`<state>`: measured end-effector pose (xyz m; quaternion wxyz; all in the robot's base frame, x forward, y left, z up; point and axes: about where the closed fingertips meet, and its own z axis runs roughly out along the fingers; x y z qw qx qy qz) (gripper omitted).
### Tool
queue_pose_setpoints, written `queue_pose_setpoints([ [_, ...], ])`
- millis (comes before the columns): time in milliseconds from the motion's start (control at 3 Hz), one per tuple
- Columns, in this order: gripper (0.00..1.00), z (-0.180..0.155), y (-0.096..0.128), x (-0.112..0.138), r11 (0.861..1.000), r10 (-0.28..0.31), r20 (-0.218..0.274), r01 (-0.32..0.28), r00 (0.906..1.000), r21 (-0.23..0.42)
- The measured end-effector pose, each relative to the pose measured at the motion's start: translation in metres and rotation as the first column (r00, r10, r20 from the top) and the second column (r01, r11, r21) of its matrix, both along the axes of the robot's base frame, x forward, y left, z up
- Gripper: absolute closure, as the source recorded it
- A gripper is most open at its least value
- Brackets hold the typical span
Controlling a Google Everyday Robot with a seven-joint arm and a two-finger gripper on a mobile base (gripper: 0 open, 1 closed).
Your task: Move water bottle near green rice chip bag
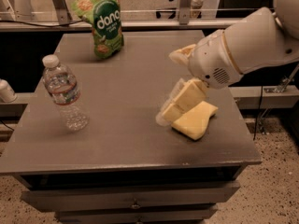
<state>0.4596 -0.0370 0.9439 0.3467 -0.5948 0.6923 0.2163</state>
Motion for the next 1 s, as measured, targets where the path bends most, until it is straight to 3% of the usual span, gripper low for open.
queue_pose_setpoints([
  [333, 0.00, 0.0014, 0.0472, -0.0089, 0.989, 0.048, 0.003, -0.048, 0.9988, 0.143],
  [1000, 0.00, 0.0087, 0.0563, -0.0120, 0.985, 0.057, 0.008, -0.057, 0.9984, 0.164],
])
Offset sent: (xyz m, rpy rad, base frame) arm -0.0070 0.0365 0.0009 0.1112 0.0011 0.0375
